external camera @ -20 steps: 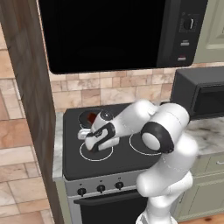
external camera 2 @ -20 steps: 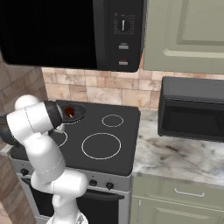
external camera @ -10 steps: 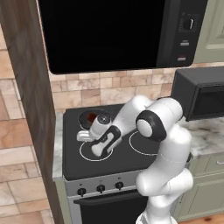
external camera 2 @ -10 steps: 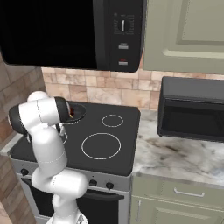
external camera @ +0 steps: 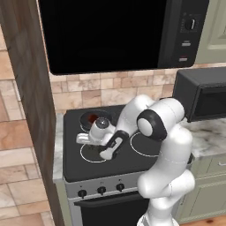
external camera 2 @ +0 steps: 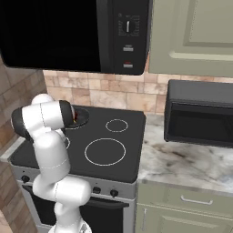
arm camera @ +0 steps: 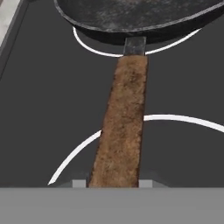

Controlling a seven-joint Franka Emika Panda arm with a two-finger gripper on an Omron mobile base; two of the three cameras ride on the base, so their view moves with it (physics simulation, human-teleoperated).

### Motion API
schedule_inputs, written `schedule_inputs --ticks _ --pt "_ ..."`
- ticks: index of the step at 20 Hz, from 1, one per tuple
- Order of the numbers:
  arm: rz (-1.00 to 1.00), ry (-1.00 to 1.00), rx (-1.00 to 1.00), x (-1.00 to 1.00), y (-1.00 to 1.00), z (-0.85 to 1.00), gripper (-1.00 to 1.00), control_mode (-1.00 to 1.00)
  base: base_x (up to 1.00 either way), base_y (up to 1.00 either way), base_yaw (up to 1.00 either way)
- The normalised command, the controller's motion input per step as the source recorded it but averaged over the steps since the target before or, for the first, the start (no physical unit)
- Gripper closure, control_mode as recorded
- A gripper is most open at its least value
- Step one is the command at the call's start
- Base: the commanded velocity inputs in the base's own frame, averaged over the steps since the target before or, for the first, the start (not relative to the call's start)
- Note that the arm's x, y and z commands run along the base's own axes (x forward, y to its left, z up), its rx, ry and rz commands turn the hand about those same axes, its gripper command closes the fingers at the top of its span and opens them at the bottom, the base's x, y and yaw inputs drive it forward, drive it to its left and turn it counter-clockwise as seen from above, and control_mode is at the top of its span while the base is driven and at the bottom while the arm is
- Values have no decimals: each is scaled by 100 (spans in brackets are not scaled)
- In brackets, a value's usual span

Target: Pick up the pan with the steak in it and place it on the dining table. Then place the steak on the plate.

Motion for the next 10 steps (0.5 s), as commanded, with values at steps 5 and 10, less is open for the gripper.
schedule_inputs --ticks 5,10 --pt "-11 9 -1 0 0 33 100 -100 0 0 0" --pt "-13 13 0 -10 -4 64 100 -100 0 0 0"
